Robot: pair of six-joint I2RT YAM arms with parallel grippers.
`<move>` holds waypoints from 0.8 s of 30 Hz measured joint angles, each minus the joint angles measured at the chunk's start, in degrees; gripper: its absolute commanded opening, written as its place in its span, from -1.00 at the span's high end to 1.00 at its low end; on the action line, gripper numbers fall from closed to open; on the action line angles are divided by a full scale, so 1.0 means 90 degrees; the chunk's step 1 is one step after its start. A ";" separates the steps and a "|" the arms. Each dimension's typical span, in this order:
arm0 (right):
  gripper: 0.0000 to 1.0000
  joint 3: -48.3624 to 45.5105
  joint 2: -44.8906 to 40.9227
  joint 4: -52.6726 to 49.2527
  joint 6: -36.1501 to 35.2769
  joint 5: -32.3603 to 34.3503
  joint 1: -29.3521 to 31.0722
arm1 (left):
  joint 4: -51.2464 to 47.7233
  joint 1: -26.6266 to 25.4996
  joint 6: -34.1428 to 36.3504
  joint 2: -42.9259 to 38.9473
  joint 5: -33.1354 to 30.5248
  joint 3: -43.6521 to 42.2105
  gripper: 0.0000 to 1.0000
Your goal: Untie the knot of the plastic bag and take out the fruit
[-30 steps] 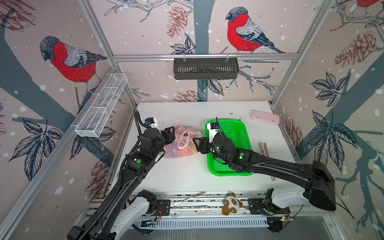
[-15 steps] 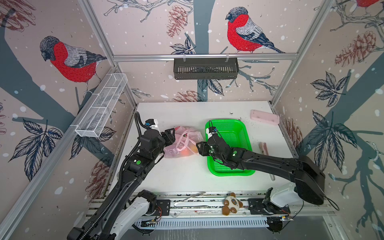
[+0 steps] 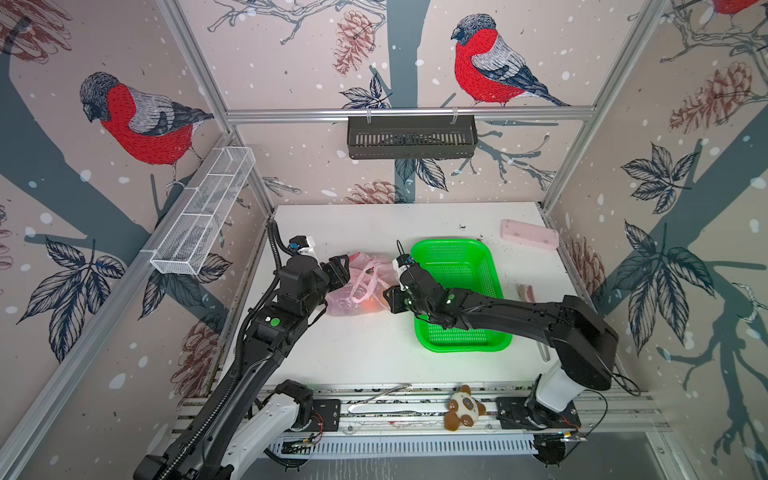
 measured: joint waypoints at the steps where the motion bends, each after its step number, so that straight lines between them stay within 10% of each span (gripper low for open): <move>1: 0.63 0.0180 0.0007 -0.0051 -0.0134 -0.0058 0.0075 | -0.0073 0.0027 0.0010 0.0012 0.0097 0.0058 -0.38; 24: 0.42 0.4201 0.1530 -0.2091 -0.2465 -0.0100 0.1365 | -0.0787 0.1445 0.0102 -0.0255 0.1948 0.0090 -0.62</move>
